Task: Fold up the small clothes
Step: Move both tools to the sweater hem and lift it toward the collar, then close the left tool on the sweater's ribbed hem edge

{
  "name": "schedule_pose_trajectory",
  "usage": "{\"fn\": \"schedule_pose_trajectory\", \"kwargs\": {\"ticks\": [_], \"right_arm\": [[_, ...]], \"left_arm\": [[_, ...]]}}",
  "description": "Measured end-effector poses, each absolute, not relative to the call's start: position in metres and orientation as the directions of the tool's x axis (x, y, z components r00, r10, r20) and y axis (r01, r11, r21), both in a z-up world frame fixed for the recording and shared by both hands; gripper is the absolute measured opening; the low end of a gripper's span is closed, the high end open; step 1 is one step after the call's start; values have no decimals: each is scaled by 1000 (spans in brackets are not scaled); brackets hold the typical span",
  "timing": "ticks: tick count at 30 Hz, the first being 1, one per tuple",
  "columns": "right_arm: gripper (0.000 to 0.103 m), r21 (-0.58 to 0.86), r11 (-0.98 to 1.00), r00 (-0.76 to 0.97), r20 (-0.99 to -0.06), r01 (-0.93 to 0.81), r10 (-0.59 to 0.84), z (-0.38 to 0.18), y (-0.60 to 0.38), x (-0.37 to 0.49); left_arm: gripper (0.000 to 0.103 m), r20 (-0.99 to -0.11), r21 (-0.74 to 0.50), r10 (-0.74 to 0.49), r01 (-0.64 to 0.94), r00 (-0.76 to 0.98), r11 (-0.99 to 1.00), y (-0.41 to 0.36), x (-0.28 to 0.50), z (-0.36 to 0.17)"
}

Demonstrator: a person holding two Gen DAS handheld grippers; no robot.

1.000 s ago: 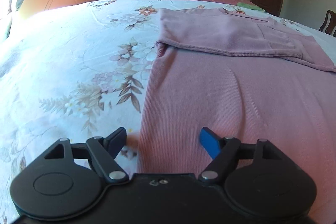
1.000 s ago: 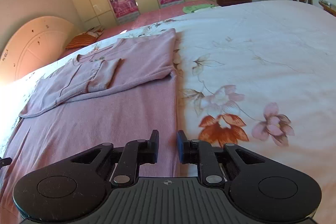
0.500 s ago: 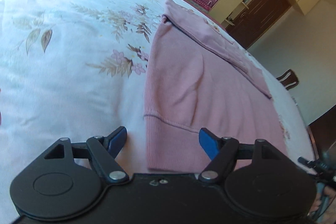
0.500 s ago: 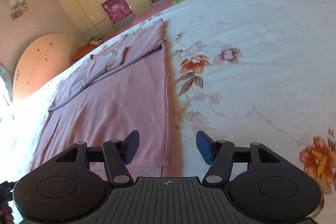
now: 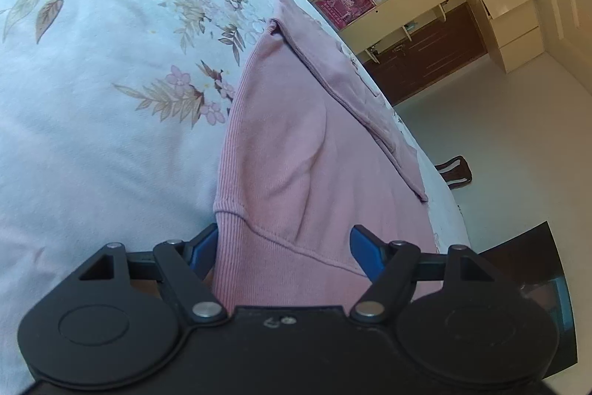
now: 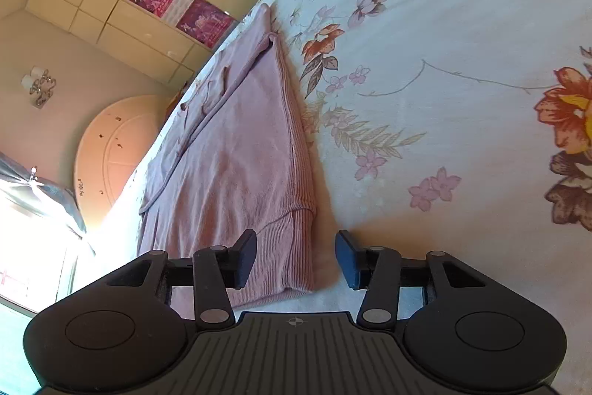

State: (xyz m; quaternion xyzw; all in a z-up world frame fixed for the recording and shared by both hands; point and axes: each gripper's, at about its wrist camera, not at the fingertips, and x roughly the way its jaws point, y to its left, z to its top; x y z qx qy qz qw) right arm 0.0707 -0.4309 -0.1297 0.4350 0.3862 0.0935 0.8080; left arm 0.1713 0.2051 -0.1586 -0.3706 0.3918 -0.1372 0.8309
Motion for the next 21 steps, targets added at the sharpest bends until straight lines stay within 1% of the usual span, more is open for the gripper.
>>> {"fn": "schedule_pose_trajectory", "kwargs": {"ticks": [2, 4, 6, 8, 9, 10, 15, 17, 18, 19, 20, 21], "right_arm": [[47, 785, 594, 681, -532, 175, 503, -132, -427, 82], [47, 785, 597, 675, -530, 163, 513, -133, -422, 90], [47, 791, 593, 671, -522, 151, 526, -134, -419, 94], [44, 790, 596, 666, -523, 145, 531, -134, -418, 94], [36, 790, 596, 659, -525, 142, 539, -135, -418, 92], [32, 794, 592, 653, -523, 139, 548, -136, -418, 90], [30, 805, 576, 650, -514, 140, 560, -139, -418, 81], [30, 804, 578, 647, -516, 140, 561, -138, -417, 82], [30, 803, 580, 646, -516, 136, 562, -136, -416, 85], [24, 805, 579, 645, -512, 130, 567, -135, -414, 86], [19, 809, 575, 643, -506, 122, 575, -135, -414, 87], [18, 811, 573, 643, -503, 119, 578, -134, -413, 88]], "left_arm": [[68, -551, -722, -518, -62, 654, 689, 204, 177, -160], [56, -559, -718, -510, -74, 654, 692, 203, 180, -162], [55, -559, -726, -512, -87, 652, 682, 205, 181, -162], [55, -569, -711, -509, -75, 646, 699, 204, 178, -160], [55, -575, -699, -508, -63, 642, 712, 202, 176, -159], [55, -578, -691, -508, -52, 639, 721, 200, 173, -159], [54, -583, -678, -501, -43, 640, 734, 198, 171, -159], [50, -594, -660, -484, -45, 642, 750, 195, 173, -158], [44, -605, -643, -467, -51, 644, 764, 193, 174, -157], [39, -613, -632, -455, -55, 646, 773, 192, 174, -157], [37, -618, -624, -446, -58, 647, 779, 192, 174, -157], [34, -620, -622, -442, -62, 648, 781, 193, 174, -157]]}}
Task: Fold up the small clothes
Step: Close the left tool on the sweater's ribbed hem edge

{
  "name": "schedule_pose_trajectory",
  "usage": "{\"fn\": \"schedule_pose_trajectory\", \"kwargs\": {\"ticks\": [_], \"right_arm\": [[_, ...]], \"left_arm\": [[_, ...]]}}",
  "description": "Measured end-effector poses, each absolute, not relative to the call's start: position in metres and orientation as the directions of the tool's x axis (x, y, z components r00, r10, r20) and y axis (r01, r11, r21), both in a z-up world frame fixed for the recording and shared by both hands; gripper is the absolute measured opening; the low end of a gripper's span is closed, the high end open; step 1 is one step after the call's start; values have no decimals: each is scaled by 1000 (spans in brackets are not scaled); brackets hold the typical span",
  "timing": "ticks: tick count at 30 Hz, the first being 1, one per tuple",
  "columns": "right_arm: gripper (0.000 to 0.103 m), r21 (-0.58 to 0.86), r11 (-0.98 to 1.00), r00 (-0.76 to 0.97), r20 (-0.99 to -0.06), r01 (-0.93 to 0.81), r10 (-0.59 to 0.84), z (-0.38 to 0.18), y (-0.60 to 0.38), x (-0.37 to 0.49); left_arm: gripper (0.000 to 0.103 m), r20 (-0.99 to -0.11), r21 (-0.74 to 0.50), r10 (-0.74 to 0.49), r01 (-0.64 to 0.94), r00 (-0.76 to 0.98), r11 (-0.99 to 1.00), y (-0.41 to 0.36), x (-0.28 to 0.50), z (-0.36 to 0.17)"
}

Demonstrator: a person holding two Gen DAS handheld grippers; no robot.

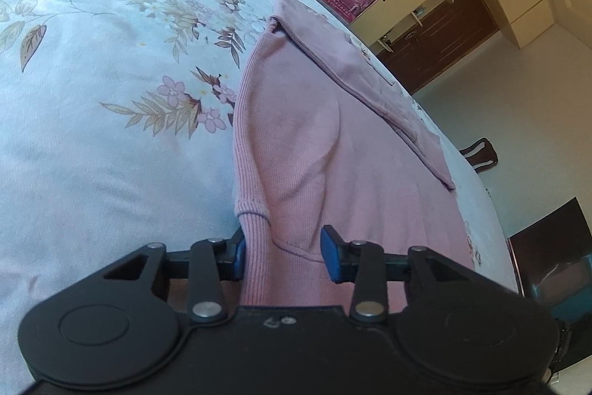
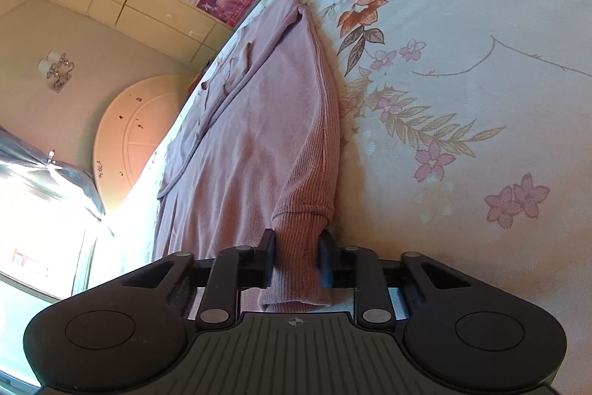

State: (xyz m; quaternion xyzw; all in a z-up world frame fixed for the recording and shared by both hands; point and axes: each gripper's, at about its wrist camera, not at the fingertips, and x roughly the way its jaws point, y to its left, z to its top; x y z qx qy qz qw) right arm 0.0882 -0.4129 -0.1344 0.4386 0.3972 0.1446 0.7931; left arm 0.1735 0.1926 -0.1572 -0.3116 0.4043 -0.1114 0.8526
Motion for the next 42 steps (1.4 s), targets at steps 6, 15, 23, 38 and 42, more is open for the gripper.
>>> {"fn": "schedule_pose_trajectory", "kwargs": {"ticks": [6, 15, 23, 38, 42], "right_arm": [[19, 795, 592, 652, -520, 133, 551, -131, -415, 88], [22, 787, 599, 648, -534, 146, 543, -135, -412, 94], [11, 759, 637, 636, -560, 137, 531, -130, -403, 94], [11, 796, 584, 670, -522, 159, 528, -128, -419, 81], [11, 802, 584, 706, -487, 128, 514, -110, -420, 86]], "left_arm": [[28, -620, -629, -440, -75, 650, 774, 199, 171, -160], [28, -620, -626, -443, -69, 648, 777, 199, 171, -160], [7, -634, -613, -428, -82, 644, 786, 202, 172, -162], [5, -588, -673, -435, -114, 682, 731, 213, 164, -166], [5, -549, -681, -433, -83, 715, 728, 212, 166, -149]]}}
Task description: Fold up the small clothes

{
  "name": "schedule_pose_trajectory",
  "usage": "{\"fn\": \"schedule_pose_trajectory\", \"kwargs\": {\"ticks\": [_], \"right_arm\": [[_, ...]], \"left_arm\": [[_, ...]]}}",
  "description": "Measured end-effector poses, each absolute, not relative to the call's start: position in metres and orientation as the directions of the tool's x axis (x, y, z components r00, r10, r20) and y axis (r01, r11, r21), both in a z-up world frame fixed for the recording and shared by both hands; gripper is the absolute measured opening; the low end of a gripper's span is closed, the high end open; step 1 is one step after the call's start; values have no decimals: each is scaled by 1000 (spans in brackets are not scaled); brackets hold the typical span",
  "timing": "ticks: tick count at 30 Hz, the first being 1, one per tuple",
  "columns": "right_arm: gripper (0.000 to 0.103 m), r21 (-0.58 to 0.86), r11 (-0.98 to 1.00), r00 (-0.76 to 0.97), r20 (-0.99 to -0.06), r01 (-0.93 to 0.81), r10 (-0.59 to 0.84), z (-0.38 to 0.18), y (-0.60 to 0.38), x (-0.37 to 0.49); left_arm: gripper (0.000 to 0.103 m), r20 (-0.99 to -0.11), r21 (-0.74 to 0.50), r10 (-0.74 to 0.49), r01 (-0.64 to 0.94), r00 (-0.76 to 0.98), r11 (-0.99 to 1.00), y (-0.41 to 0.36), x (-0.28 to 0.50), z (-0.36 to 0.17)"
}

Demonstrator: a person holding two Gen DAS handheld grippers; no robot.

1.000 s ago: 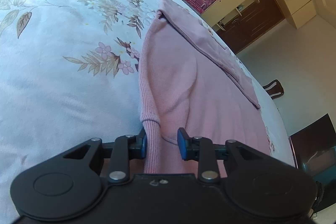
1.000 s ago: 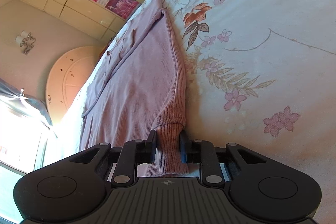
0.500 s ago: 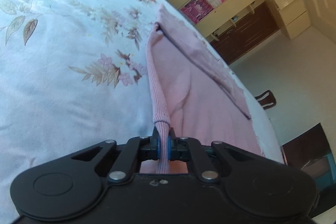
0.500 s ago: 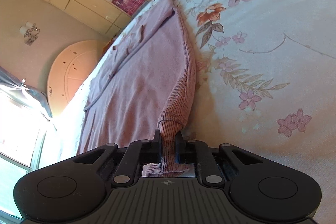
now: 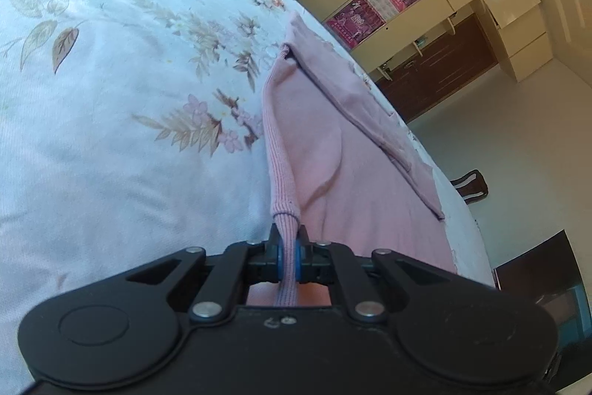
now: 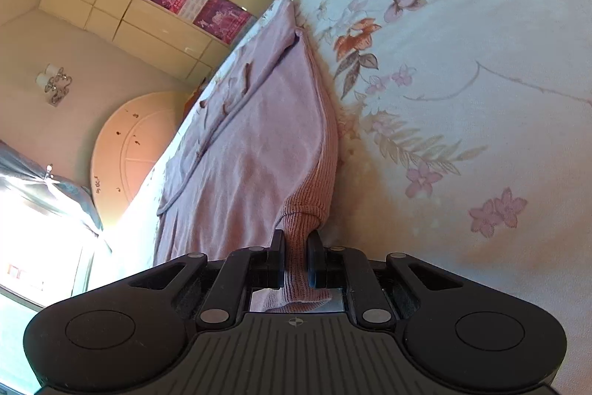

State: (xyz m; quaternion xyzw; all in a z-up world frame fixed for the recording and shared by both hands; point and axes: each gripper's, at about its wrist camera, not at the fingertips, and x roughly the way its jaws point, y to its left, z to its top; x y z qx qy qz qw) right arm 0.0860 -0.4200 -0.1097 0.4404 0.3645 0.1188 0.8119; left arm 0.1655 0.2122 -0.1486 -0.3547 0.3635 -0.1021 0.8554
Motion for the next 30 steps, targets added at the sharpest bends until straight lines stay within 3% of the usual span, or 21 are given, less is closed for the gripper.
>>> {"fn": "schedule_pose_trajectory", "kwargs": {"ticks": [7, 11, 12, 13, 14, 15, 20, 30], "right_arm": [[0, 785, 614, 772, -438, 79, 461, -68, -431, 125], [0, 744, 665, 673, -520, 55, 526, -59, -429, 159], [5, 717, 693, 638, -567, 72, 521, -64, -426, 161], [29, 703, 705, 613, -599, 94, 515, -72, -426, 160], [45, 710, 698, 606, -598, 95, 525, -80, -426, 155], [54, 716, 691, 608, -593, 98, 527, -88, -427, 147], [54, 774, 610, 603, -572, 173, 556, -126, -433, 114], [53, 853, 512, 638, -452, 105, 623, -142, -419, 108]], "left_arm": [[5, -437, -748, -395, -82, 808, 659, 210, 200, -112], [5, -464, -708, -407, -53, 787, 704, 194, 229, -101], [5, -468, -703, -409, -50, 784, 709, 192, 230, -102], [5, -476, -703, -411, -55, 778, 709, 192, 229, -106], [5, -486, -703, -410, -66, 772, 708, 192, 226, -111], [5, -496, -703, -407, -79, 767, 707, 194, 224, -116], [5, -562, -703, -395, -168, 727, 691, 211, 204, -150], [5, -588, -712, -404, -210, 701, 670, 218, 197, -167]]}}
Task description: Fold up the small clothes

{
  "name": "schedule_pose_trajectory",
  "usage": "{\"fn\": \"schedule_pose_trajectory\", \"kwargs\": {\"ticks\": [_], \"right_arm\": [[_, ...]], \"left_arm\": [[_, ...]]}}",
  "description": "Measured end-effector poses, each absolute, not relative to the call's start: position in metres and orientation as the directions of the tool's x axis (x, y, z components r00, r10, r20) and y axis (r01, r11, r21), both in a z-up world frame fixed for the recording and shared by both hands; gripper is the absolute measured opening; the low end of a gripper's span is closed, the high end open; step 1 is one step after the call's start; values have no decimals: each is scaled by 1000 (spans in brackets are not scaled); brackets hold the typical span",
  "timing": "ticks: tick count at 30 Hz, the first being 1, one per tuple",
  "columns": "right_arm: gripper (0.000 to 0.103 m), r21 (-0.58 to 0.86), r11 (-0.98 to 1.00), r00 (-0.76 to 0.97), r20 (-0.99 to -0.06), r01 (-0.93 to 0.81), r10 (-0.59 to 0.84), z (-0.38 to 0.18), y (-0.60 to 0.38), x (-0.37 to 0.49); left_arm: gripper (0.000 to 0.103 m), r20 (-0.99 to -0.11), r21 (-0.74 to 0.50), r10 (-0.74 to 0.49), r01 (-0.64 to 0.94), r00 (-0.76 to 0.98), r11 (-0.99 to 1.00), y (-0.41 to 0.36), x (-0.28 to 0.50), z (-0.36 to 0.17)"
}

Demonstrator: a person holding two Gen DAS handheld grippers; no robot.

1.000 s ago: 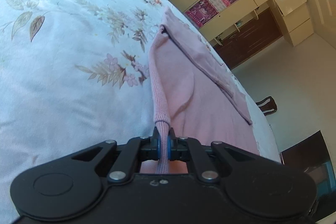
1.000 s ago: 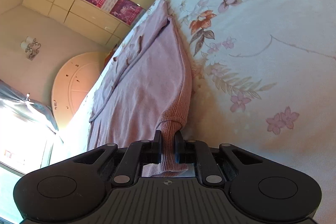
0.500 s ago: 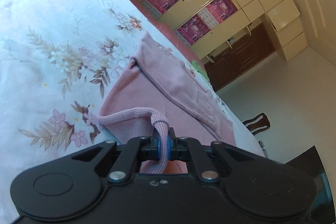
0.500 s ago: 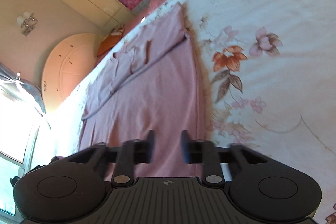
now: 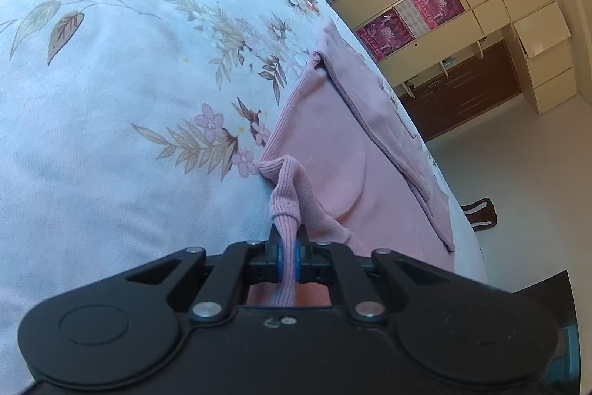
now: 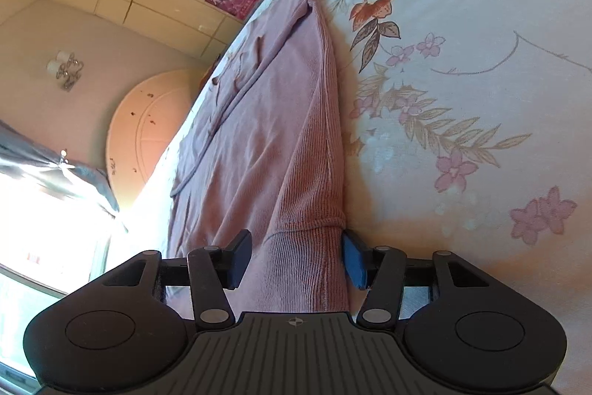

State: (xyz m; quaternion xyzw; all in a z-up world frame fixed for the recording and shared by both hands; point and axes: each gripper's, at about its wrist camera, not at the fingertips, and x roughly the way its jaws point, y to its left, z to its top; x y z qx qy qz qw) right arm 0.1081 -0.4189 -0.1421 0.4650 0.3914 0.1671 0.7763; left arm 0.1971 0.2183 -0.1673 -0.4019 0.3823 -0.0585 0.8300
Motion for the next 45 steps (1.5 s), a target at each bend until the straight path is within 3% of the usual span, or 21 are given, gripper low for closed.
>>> {"fn": "schedule_pose_trajectory", "kwargs": {"ticks": [4, 9, 20, 29, 35, 36, 37, 41, 42, 45], "right_arm": [[37, 860, 501, 659, -430, 92, 617, -148, -424, 118], [37, 845, 523, 711, -437, 114, 550, -143, -437, 136], [37, 887, 461, 585, -381, 13, 716, -147, -421, 115], [33, 968, 249, 682, -195, 19, 705, -145, -437, 101], [33, 931, 353, 668, -319, 90, 672, -146, -423, 108], [26, 925, 366, 678, -335, 104, 654, -145, -422, 106], [9, 922, 372, 687, -342, 112, 641, -145, -423, 104], [7, 825, 542, 646, -504, 162, 574, -139, -413, 107], [6, 818, 552, 647, -508, 158, 568, -135, -411, 104], [6, 855, 518, 722, -382, 38, 577, -104, -416, 88]], "left_arm": [[5, -591, -715, -410, -215, 695, 665, 219, 197, -169], [5, -606, -701, -413, -211, 680, 681, 218, 199, -167], [5, -604, -704, -418, -208, 679, 679, 219, 200, -170], [5, -607, -699, -415, -207, 678, 685, 218, 199, -169], [5, -607, -698, -414, -208, 678, 685, 218, 198, -169], [5, -608, -697, -412, -207, 678, 687, 218, 197, -169], [5, -609, -695, -411, -207, 679, 688, 218, 197, -169], [5, -619, -667, -391, -193, 681, 719, 214, 196, -165], [4, -596, -687, -398, -186, 698, 703, 214, 193, -160], [4, -474, -750, -430, -97, 769, 654, 218, 177, -137]]}}
